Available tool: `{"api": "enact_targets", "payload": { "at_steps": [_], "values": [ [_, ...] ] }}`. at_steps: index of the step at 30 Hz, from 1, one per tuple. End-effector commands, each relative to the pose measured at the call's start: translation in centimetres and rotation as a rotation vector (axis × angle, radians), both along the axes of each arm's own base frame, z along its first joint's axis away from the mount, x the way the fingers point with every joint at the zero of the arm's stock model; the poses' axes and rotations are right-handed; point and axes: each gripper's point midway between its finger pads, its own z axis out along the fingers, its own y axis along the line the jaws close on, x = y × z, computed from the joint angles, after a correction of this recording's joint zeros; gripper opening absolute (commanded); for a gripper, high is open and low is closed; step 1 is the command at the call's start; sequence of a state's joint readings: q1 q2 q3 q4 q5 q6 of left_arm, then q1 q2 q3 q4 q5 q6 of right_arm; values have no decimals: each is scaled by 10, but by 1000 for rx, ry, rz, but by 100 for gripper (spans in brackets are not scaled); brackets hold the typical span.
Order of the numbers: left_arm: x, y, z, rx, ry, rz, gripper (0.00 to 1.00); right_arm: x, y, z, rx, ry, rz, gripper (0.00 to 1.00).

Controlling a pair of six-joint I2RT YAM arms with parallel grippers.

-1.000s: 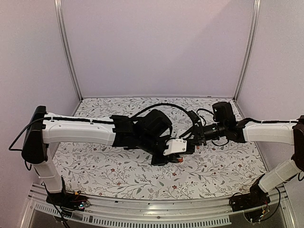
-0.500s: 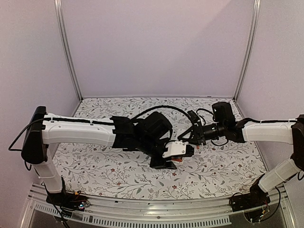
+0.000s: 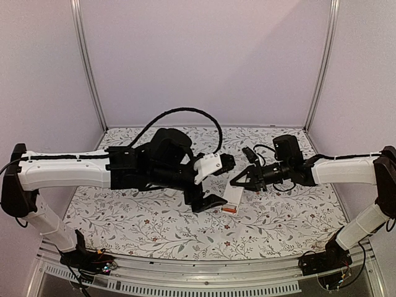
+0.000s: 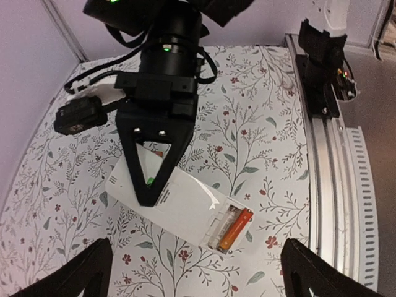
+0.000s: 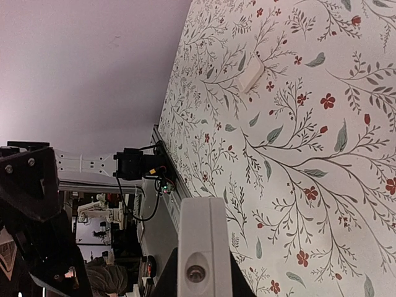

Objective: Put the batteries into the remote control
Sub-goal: Load the battery into the battery compartment.

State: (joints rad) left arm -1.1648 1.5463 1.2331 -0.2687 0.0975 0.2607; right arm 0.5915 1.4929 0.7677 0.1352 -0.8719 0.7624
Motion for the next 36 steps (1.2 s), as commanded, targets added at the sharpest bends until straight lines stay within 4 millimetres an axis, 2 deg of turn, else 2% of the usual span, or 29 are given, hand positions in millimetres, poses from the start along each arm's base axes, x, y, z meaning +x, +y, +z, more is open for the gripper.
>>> {"api": "enact_targets", "payload": {
  "at_steps": [1,2,6,8,10,16,22,30,36],
  "values": [
    [40,29,11,-237,274,314,100,9,3,25,50,-73,6,0],
    [44,36,5,-261,322,374,100,10,3,26,52,-77,6,0],
    [34,38,-8,-279,481,361,99,12,3,30,61,-84,6,0],
    [30,31,-8,-335,563,350,100,13,4,33,69,-91,3,0],
    [33,25,-18,-353,650,389,99,14,4,37,79,-96,-2,0],
    [23,-7,-43,-366,835,372,87,16,6,44,98,-93,-9,0],
    [19,-21,-49,-357,869,345,81,14,6,44,101,-86,-6,0],
    [2,-33,-48,-335,867,271,83,15,6,41,96,-80,-8,0],
    [1,-34,-52,-318,859,272,81,15,5,42,97,-82,-11,0]
  ]
}}
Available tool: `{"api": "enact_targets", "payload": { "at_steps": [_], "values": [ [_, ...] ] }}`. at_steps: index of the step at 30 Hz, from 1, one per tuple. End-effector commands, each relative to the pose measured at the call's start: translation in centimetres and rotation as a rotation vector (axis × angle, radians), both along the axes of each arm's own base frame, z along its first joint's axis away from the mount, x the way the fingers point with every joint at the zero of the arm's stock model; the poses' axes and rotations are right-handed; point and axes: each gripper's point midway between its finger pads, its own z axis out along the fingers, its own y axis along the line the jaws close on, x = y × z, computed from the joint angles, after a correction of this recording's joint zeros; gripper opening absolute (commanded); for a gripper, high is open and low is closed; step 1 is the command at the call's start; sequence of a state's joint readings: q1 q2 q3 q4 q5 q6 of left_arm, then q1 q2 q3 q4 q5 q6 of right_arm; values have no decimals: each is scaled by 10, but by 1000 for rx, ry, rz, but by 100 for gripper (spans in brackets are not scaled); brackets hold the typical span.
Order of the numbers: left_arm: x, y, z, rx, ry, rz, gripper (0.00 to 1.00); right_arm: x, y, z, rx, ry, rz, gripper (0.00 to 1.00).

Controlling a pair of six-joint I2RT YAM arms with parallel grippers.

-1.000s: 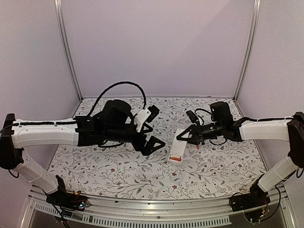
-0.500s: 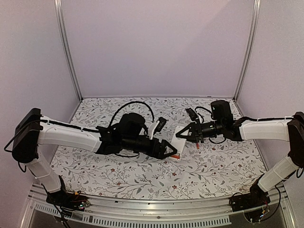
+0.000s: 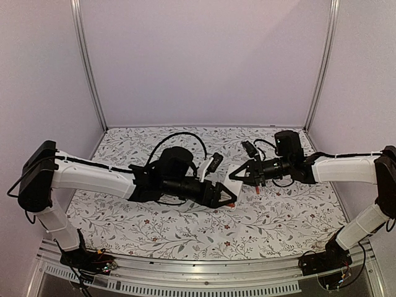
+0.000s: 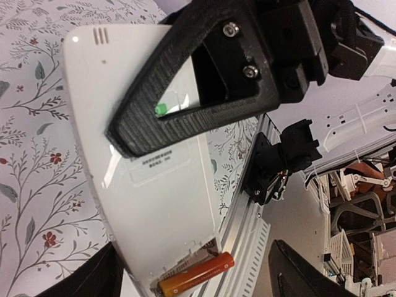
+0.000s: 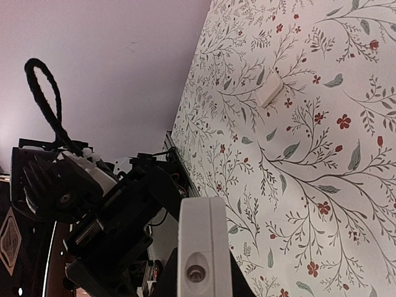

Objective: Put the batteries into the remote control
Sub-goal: Load the battery into the battery compartment.

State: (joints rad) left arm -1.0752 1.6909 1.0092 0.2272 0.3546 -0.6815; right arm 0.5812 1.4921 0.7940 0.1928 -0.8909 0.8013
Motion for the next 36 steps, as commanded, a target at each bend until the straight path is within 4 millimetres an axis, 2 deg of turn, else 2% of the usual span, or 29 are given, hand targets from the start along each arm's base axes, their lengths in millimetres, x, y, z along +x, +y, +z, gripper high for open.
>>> {"api": "enact_targets", "payload": {
  "at_steps": [1,14,20,29,36],
  "values": [
    [-10,-12,7,-18,-22,-47,81,5,1,22,42,-55,-5,0],
    [-14,-17,-1,22,-39,-62,74,6,1,18,33,-42,-19,0],
    [-16,-19,-3,36,-48,-73,78,7,0,18,31,-39,-23,0],
    [-21,-18,-3,31,-49,-94,69,7,1,17,30,-36,-19,0],
    [-22,-20,0,21,-53,-106,74,7,1,16,29,-36,-20,0]
  ]
}}
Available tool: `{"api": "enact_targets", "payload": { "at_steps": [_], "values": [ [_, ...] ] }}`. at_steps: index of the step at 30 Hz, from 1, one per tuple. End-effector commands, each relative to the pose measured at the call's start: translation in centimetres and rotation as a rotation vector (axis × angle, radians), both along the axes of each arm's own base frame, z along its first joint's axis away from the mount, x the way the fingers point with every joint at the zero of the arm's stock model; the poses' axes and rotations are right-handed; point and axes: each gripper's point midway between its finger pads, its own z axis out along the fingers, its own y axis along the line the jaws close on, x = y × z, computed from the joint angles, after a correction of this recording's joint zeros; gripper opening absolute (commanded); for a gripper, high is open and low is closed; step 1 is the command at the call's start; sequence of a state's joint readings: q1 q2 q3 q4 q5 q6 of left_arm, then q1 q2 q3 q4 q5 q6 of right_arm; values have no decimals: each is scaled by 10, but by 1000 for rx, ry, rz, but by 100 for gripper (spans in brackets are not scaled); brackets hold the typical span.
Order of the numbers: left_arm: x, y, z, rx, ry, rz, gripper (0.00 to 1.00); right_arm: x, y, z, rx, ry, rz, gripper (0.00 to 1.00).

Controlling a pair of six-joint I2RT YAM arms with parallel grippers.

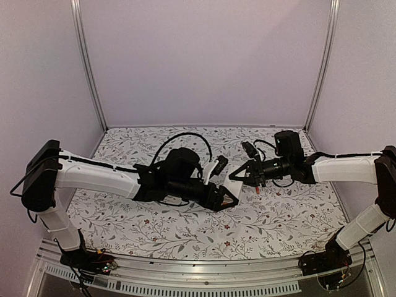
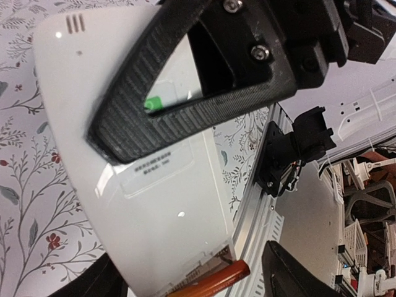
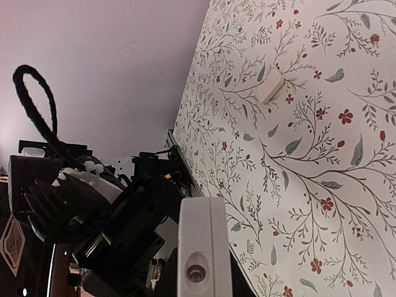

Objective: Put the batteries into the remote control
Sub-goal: Load the battery into the battery compartment.

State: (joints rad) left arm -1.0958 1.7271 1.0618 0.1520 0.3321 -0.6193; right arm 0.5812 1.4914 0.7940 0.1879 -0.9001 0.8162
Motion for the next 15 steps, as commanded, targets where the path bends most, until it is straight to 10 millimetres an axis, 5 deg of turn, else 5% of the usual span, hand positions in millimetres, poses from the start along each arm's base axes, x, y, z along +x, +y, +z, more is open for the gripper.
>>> {"api": "enact_targets", "payload": {
  "at_steps": [1,15],
  "values": [
    [-20,-13,10,-39,-11,-83,74,9,1,16,27,-57,-23,0],
    [-25,-12,7,-32,-15,-114,66,9,1,17,29,-57,-21,0]
  ]
}}
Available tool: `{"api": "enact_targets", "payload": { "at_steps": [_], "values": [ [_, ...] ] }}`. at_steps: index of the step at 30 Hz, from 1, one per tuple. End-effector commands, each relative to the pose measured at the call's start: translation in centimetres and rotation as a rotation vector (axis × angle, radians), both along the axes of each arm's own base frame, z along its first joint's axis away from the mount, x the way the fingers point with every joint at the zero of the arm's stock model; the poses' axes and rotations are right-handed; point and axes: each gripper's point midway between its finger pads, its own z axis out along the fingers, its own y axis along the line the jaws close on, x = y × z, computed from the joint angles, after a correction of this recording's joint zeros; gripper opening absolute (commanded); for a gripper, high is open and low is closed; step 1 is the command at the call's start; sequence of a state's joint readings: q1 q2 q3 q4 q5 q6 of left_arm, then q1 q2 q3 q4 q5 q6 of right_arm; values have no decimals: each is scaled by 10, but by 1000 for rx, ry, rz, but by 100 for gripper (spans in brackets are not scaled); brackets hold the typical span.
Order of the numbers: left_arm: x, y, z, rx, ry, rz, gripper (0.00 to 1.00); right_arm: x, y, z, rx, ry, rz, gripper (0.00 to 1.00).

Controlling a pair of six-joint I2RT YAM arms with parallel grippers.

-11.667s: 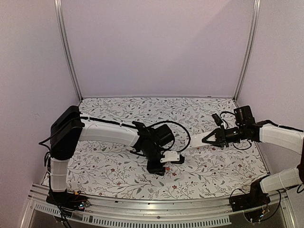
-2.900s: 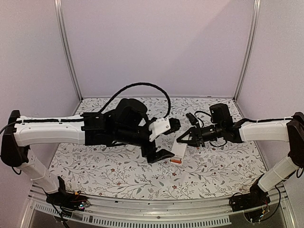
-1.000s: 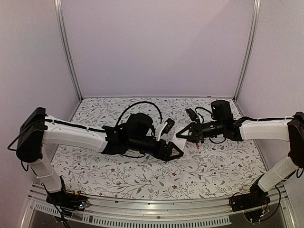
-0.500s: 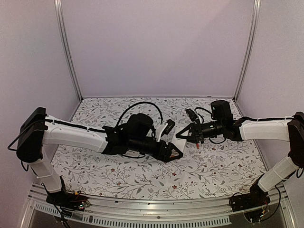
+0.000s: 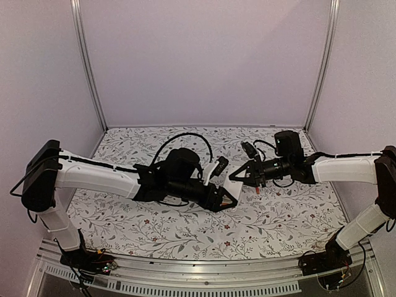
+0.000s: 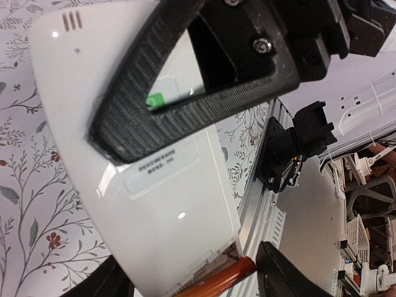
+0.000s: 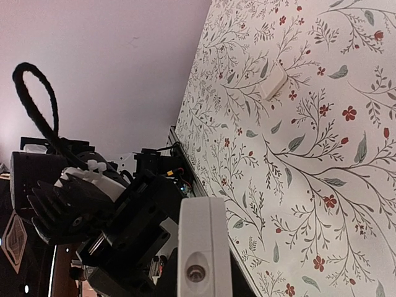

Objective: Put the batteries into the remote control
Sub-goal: Load the battery into the battery compartment.

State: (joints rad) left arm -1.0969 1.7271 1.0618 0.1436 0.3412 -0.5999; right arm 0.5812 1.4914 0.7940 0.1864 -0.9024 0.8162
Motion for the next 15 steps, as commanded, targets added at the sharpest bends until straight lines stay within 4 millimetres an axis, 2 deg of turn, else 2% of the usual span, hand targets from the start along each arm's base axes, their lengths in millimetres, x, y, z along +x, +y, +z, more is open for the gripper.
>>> {"api": "enact_targets", "payload": {
  "at_steps": [1,9,15],
  "values": [
    [-23,-12,8,-39,-4,-97,65,9,1,17,30,-58,-21,0],
    [-22,-11,7,-41,-4,-91,59,7,0,23,42,-65,-13,0],
    [-23,-12,8,-57,0,-104,46,5,0,32,66,-82,-1,0]
  ]
}}
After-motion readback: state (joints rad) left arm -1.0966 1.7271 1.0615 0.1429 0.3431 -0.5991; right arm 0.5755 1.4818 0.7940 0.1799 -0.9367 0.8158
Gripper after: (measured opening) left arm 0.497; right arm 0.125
